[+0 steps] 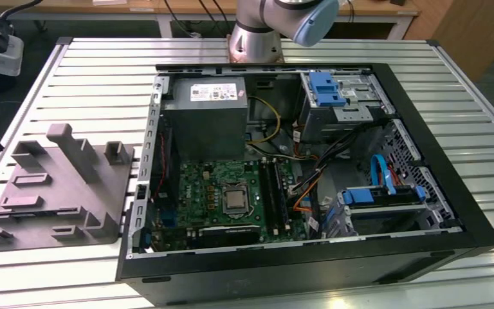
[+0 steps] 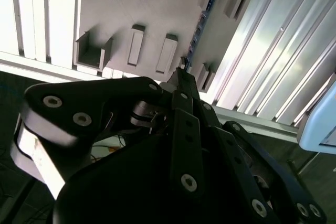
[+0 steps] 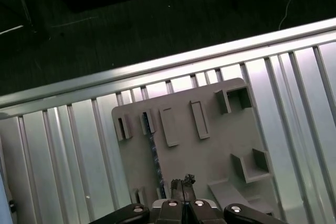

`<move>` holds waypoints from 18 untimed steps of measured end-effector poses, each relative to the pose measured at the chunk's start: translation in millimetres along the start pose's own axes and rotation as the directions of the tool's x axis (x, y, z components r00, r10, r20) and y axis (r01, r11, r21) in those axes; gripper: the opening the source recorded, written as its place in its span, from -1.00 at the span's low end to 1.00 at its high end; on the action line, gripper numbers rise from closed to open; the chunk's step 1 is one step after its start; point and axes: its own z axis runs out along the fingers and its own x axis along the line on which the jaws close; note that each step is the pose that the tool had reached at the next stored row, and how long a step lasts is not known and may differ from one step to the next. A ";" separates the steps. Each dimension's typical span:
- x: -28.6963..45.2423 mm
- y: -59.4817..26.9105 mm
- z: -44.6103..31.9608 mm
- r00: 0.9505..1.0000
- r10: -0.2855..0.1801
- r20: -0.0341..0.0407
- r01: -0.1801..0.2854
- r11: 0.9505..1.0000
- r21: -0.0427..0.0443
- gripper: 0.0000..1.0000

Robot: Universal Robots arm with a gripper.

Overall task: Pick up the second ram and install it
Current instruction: 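Pick up the second ram and move it above second insertion slot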

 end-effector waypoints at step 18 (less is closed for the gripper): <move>5.0 -1.0 11.4 0.998 -0.069 0.005 0.069 0.998 -0.001 -0.80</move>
